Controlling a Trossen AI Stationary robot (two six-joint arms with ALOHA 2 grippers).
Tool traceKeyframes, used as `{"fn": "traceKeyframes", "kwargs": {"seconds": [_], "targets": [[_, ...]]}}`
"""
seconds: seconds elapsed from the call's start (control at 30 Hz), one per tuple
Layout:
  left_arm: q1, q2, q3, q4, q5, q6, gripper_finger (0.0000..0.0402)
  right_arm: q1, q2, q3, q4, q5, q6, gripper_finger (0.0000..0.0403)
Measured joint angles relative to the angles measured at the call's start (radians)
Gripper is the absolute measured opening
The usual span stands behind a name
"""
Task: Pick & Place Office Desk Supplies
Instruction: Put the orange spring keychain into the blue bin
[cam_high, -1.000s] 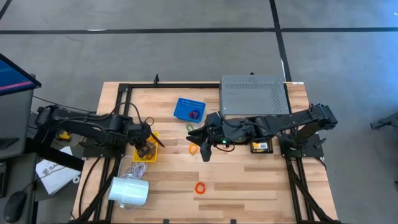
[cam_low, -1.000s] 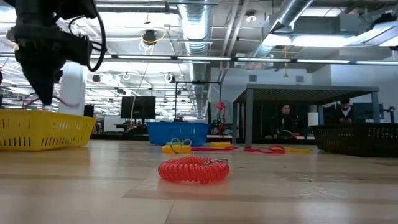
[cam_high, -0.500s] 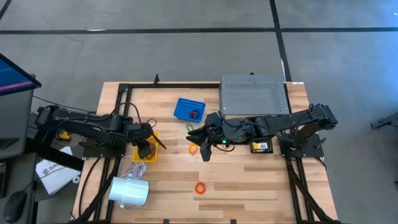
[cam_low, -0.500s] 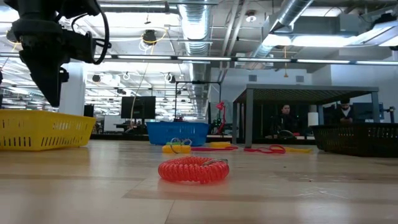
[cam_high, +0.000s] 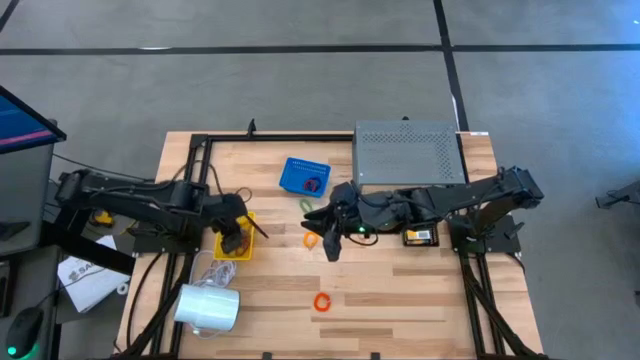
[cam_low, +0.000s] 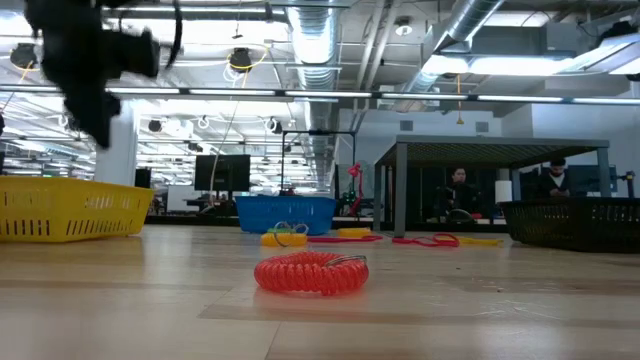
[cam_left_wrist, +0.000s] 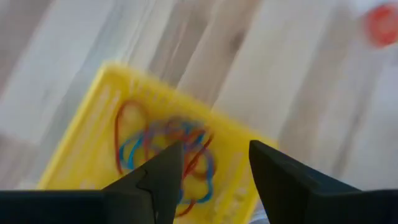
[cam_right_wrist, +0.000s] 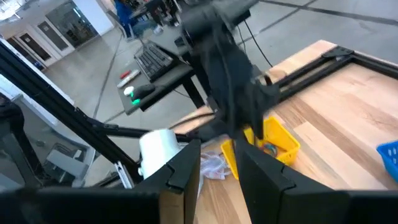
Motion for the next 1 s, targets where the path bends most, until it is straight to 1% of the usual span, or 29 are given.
{"fn": "traceKeyframes", "kwargs": {"seconds": [0.1, 0.17, 0.27, 0.37, 0.47, 0.63, 0.77, 1.0], "targets": [[0.007, -0.038, 0.072, 0.043, 0.0, 0.07, 0.0168, 0.002, -0.027, 0.0, -0.04, 0.02, 0.003, 0.0098], [0.01, -0.063, 0.11, 0.124, 0.012, 0.101, 0.0162, 0.012, -0.056, 0.0, -0.066, 0.063, 0.002, 0.0097], [-0.001, -0.069, 0.145, 0.256, 0.084, 0.182, 0.0154, 0.028, -0.113, 0.0, -0.145, 0.139, -0.006, 0.0093], [-0.036, -0.025, 0.16, 0.384, 0.154, 0.266, 0.015, 0.042, -0.171, 0.0, -0.231, 0.181, 0.007, 0.0088], [-0.089, 0.063, 0.185, 0.458, 0.181, 0.37, 0.015, 0.057, -0.218, 0.0, -0.303, 0.207, 0.045, 0.0083], [-0.168, 0.257, 0.262, 0.449, 0.182, 0.609, 0.015, 0.086, -0.258, 0.0, -0.401, 0.249, 0.108, 0.0078], [-0.189, 0.403, 0.346, 0.454, 0.181, 0.787, 0.015, 0.104, -0.26, 0.001, -0.44, 0.262, 0.155, 0.0077], [-0.202, 0.616, 0.473, 0.454, 0.177, 0.973, 0.015, 0.118, -0.239, 0.001, -0.482, 0.262, 0.217, 0.0077]]}}
